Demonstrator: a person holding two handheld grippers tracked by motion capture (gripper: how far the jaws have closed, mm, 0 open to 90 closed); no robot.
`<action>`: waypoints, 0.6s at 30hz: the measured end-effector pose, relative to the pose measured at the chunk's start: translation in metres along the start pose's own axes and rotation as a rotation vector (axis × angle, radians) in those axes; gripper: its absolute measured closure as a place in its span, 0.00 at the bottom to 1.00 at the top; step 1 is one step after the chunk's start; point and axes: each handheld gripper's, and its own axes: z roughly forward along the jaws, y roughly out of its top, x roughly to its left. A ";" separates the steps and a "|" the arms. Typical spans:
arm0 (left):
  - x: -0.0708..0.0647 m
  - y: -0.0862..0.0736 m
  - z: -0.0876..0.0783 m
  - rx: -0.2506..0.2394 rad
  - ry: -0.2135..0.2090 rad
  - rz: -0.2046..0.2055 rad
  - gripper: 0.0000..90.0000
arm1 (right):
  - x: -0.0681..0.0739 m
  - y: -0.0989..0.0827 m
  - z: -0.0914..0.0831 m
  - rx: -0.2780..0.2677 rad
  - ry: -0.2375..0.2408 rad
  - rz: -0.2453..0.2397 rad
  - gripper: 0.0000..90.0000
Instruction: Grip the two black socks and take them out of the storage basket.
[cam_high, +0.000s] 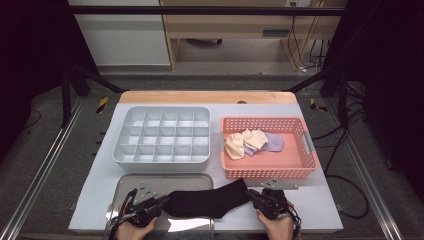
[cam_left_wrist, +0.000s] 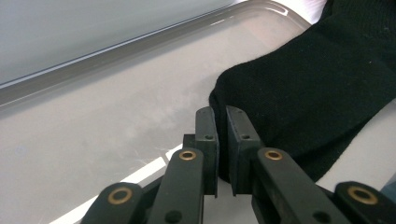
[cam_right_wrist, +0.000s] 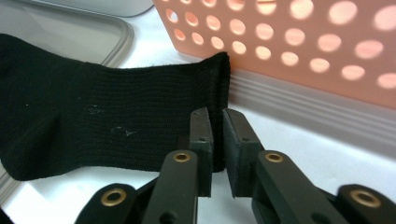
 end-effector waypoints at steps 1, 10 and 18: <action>0.000 0.000 0.000 -0.002 0.001 0.002 0.92 | 0.001 0.000 0.000 -0.008 -0.001 -0.008 0.88; 0.003 0.004 -0.011 -0.091 0.002 -0.005 0.70 | -0.002 0.001 -0.015 -0.101 0.006 0.017 0.78; -0.009 0.021 -0.012 -0.149 -0.048 0.004 0.75 | -0.003 0.003 -0.018 -0.116 -0.001 0.014 0.72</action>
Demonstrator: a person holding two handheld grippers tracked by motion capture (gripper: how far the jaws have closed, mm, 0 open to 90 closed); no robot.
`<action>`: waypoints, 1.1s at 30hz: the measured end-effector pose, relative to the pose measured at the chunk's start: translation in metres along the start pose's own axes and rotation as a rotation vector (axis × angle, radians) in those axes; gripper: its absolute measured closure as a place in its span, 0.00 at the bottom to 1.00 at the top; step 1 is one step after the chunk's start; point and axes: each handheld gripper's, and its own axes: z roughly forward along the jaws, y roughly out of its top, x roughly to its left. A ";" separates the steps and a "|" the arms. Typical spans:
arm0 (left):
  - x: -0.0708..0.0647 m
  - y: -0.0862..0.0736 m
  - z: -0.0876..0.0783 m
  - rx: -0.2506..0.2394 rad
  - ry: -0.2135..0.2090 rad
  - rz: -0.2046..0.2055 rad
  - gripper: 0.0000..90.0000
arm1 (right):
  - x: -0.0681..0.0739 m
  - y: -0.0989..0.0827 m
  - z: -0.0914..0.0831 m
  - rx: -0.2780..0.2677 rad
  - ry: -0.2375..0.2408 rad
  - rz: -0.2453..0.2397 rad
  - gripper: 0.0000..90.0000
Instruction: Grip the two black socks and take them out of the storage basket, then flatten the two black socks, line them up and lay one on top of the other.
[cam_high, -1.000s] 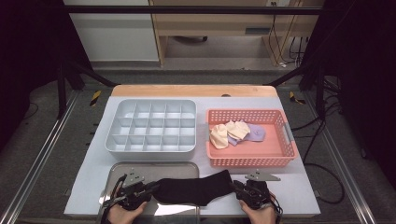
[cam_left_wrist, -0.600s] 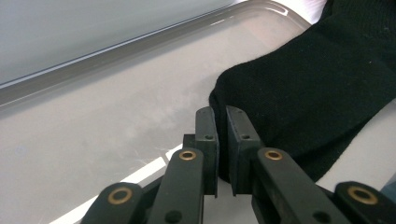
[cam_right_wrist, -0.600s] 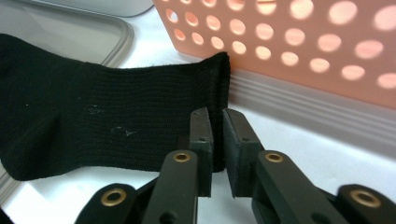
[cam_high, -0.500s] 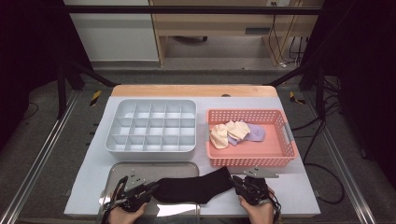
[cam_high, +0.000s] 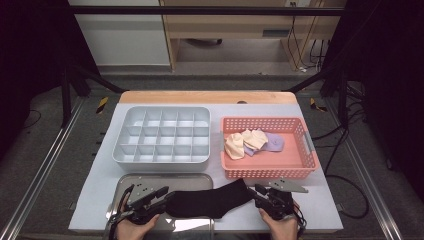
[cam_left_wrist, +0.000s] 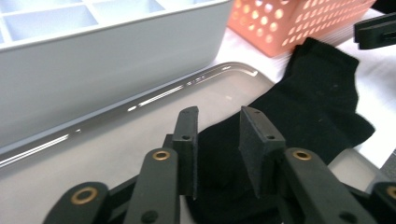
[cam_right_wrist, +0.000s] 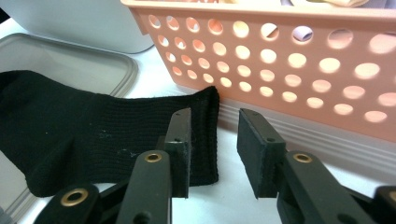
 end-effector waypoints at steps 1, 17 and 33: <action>-0.002 0.002 0.001 0.001 -0.004 0.006 0.76 | 0.000 0.000 0.000 -0.003 0.000 -0.006 0.71; -0.036 0.024 0.033 0.036 -0.068 0.079 0.94 | 0.001 0.002 0.005 0.022 -0.013 -0.027 0.69; -0.059 0.018 0.072 0.126 -0.144 0.086 0.99 | 0.002 -0.001 0.011 0.071 -0.003 -0.016 0.73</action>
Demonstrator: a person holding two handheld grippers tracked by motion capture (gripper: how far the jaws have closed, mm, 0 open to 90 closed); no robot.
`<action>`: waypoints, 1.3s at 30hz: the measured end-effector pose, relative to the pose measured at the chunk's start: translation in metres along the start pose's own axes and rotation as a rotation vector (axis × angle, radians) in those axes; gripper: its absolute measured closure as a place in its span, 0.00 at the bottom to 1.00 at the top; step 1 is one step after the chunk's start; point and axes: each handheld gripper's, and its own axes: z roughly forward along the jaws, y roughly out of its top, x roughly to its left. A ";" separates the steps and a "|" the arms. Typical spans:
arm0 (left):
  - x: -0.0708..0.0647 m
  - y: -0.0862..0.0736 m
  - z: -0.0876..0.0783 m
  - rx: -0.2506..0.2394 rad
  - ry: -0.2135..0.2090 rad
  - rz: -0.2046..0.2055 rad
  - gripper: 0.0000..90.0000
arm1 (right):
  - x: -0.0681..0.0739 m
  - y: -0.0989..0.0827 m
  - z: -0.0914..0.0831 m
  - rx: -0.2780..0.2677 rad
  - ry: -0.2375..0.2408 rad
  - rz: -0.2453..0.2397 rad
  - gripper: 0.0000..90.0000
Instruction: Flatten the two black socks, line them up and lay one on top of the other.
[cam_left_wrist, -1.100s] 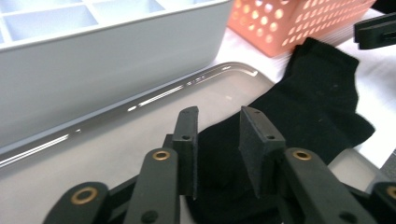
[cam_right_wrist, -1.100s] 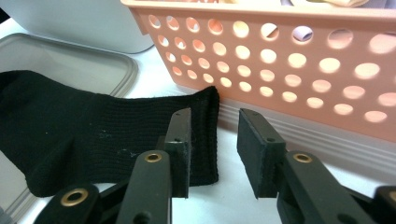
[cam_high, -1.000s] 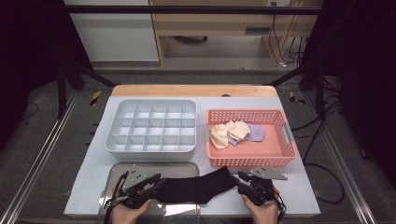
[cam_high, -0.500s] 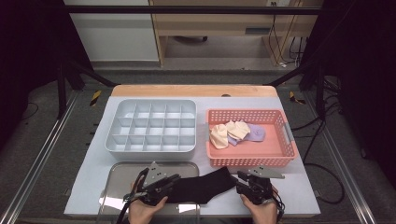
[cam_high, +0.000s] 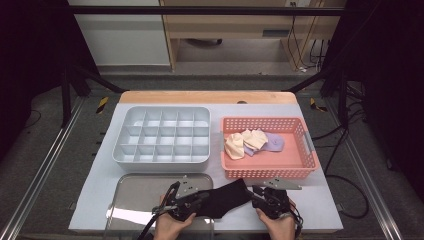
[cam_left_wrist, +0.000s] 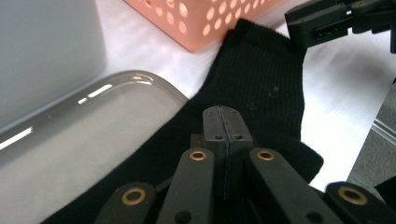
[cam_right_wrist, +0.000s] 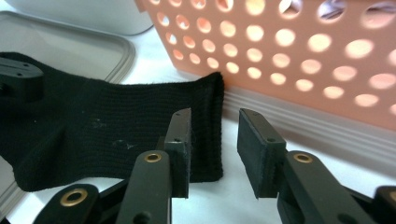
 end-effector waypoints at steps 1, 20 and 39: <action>0.000 -0.001 0.001 0.008 -0.001 0.003 1.00 | 0.000 0.000 0.001 0.004 0.002 -0.002 0.74; 0.001 -0.009 0.009 0.036 -0.009 -0.001 1.00 | 0.000 -0.003 0.012 0.077 0.030 0.047 0.90; 0.021 -0.005 -0.044 -0.064 -0.010 -0.047 0.96 | 0.038 0.026 -0.029 -0.056 0.111 -0.074 0.91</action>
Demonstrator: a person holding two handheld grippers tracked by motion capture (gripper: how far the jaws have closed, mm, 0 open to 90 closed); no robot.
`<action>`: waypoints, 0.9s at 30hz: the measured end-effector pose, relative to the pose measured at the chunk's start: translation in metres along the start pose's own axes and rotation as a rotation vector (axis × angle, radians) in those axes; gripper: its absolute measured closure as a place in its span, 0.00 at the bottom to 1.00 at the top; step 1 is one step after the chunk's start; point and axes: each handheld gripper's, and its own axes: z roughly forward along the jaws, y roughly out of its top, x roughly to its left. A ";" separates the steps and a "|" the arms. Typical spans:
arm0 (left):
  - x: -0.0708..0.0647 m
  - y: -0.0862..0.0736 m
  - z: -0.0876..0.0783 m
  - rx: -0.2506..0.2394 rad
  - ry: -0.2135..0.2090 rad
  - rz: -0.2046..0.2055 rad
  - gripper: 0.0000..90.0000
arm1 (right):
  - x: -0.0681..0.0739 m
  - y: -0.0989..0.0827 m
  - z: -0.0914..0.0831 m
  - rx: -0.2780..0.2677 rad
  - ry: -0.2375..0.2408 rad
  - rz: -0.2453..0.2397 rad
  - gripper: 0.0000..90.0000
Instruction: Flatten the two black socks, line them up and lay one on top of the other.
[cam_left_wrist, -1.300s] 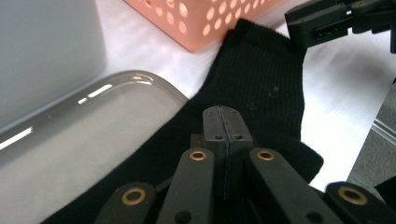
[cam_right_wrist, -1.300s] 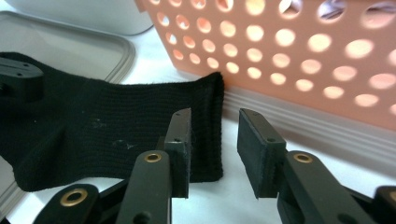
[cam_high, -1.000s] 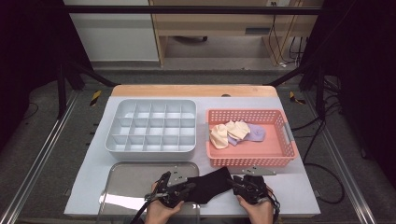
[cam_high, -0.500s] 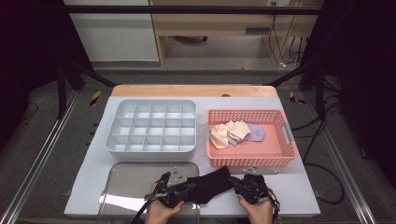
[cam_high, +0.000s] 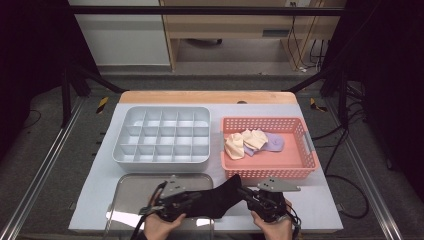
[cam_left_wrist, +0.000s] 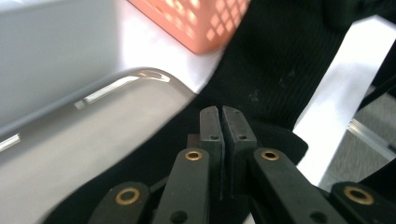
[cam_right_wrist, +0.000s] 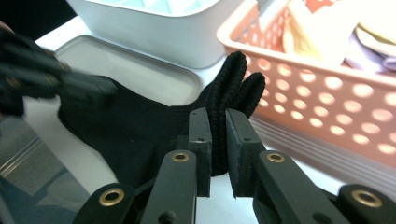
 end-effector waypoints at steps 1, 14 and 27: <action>0.009 -0.003 -0.015 -0.023 0.032 -0.013 0.96 | 0.004 0.003 0.000 -0.002 0.010 -0.012 0.91; 0.056 -0.043 -0.043 0.033 0.156 -0.110 0.97 | 0.026 0.018 0.013 0.003 0.061 -0.048 0.91; 0.049 -0.054 -0.040 0.068 0.137 -0.102 0.97 | 0.084 0.034 0.054 0.059 0.178 -0.148 0.91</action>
